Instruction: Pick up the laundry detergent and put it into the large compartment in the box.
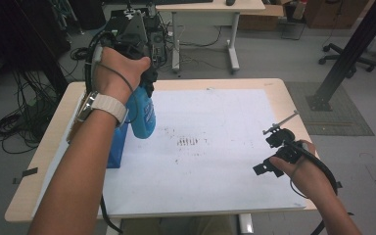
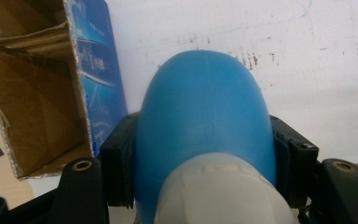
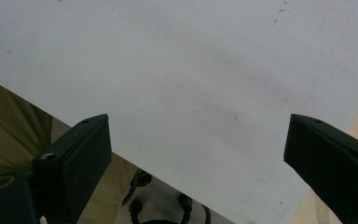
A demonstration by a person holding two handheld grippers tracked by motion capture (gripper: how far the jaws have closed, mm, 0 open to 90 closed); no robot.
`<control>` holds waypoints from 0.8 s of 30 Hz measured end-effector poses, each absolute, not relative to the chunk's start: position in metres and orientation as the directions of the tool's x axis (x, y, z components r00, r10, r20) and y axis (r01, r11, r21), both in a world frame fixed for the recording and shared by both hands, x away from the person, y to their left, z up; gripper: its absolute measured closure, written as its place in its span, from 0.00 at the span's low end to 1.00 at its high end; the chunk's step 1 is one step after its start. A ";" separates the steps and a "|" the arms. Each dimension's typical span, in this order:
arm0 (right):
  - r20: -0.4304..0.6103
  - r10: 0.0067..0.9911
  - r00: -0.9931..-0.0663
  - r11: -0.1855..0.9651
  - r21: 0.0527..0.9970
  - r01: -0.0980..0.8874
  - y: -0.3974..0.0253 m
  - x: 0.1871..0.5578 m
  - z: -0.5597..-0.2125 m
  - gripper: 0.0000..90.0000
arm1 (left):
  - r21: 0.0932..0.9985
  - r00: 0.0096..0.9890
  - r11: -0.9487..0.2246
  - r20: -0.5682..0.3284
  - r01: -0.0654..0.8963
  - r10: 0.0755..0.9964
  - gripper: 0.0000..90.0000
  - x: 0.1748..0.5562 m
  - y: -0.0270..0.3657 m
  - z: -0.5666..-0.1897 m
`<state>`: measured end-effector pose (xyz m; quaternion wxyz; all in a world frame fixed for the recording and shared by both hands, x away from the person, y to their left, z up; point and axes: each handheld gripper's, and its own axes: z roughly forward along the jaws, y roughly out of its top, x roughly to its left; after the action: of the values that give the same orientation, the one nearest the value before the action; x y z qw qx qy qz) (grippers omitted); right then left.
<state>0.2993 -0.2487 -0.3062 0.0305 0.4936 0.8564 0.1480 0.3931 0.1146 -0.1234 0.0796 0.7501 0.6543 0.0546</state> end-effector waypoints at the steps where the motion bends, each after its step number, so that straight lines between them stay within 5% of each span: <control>1: 0.094 0.855 -0.510 0.468 0.283 0.837 -0.249 0.299 -0.306 0.09 | 0.189 0.139 -0.132 -0.023 0.973 0.990 0.42 0.393 0.116 -0.122; 24: 0.090 0.859 -0.504 0.464 0.281 0.840 -0.252 0.299 -0.304 0.09 | 0.219 0.109 -0.100 -0.033 0.971 0.993 0.42 0.391 0.146 -0.097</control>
<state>0.2995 -0.2515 -0.3039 0.0319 0.4968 0.8549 0.1460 0.3914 0.1460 -0.0966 0.0930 0.7389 0.6645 0.0616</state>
